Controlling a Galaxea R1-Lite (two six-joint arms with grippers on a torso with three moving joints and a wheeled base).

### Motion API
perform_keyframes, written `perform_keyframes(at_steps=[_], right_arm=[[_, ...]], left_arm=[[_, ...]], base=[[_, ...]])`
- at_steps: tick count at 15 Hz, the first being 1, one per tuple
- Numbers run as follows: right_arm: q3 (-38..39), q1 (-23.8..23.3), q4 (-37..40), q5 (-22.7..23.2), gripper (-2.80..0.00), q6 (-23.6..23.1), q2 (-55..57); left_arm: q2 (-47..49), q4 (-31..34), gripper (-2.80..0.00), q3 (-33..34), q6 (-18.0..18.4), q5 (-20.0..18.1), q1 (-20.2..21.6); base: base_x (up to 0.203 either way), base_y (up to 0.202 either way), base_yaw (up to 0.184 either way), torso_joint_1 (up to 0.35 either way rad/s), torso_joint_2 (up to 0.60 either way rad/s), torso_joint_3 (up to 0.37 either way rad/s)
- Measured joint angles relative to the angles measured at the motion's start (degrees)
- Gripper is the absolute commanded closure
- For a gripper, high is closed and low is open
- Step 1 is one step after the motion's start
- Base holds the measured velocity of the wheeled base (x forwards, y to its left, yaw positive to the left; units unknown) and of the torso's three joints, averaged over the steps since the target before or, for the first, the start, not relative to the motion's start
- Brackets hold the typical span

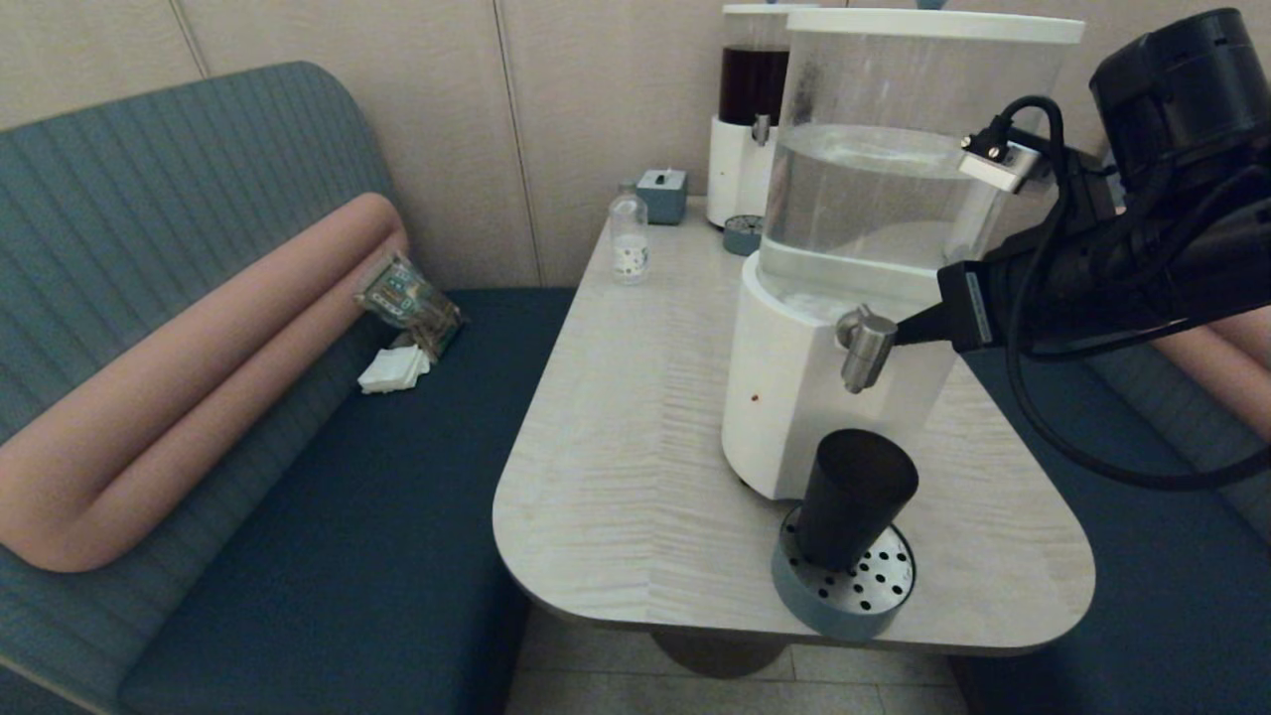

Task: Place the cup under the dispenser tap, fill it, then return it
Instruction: Turn on the faucet

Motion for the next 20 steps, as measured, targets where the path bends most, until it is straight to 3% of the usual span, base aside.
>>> perform_keyframes(at_steps=[4, 20], right_arm=[[1.7, -0.3, -3.0, -1.2, 0.00, -0.6, -0.4], [4.9, 2.3, -2.9, -1.3, 0.00, -0.6, -4.3]], left_arm=[[0.0, 0.0, 0.00, 0.0, 0.0, 0.0, 0.0], [0.0, 0.0, 0.00, 0.0, 0.0, 0.0, 0.0]], base=[[0.000, 0.000, 0.000, 0.000, 0.00, 0.000], [0.000, 0.000, 0.000, 0.000, 0.00, 0.000]])
